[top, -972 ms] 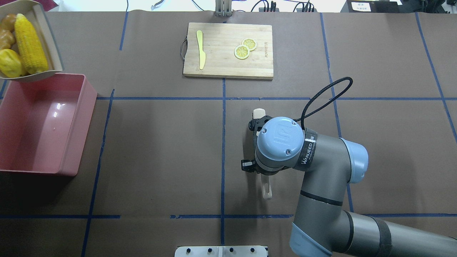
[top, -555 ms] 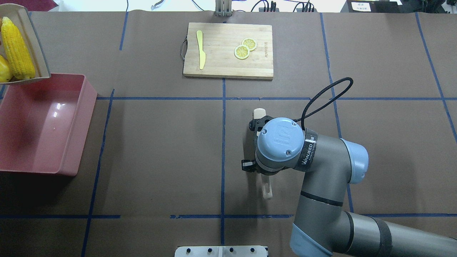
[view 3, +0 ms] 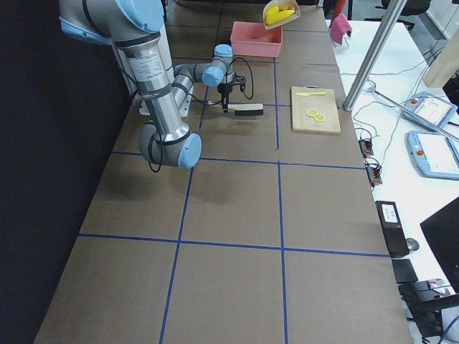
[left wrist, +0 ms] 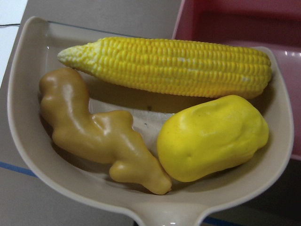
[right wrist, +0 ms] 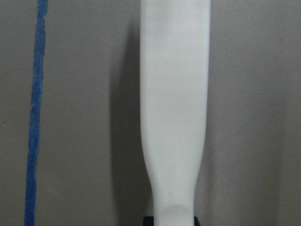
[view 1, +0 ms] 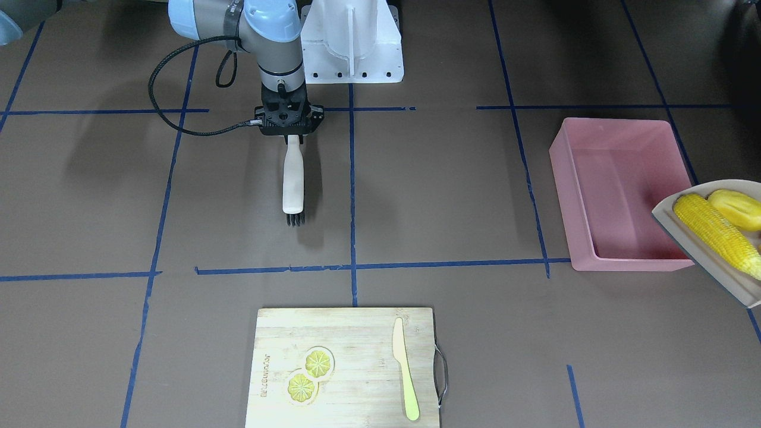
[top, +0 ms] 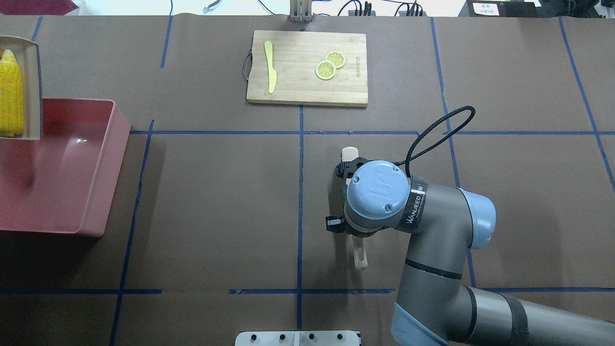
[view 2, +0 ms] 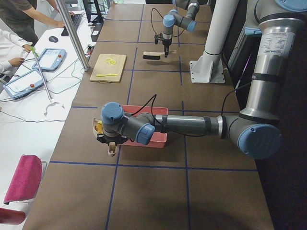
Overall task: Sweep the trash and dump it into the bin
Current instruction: 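Tilt the dustpan with the left gripper to dump items into the bin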
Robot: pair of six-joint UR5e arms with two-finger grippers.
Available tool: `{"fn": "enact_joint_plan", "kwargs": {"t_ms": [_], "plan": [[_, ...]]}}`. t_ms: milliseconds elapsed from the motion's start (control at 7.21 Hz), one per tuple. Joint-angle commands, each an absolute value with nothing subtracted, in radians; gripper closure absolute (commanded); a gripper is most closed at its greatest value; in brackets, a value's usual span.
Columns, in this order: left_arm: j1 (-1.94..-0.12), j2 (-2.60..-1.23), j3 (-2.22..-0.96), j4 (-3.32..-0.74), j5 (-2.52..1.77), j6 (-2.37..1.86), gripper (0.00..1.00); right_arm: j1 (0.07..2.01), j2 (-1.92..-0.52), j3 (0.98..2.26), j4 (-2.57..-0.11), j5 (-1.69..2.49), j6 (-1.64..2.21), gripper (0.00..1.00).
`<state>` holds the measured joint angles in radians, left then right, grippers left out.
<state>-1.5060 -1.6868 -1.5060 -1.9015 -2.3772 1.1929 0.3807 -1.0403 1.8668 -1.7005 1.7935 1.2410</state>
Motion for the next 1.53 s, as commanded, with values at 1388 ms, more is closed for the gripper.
{"fn": "enact_joint_plan", "kwargs": {"t_ms": [1388], "plan": [[-1.471, -1.73, -1.781, -1.417, -2.122, 1.416, 1.0, 0.371, -1.045, 1.865, -1.694, 1.796, 1.241, 1.0]]}}
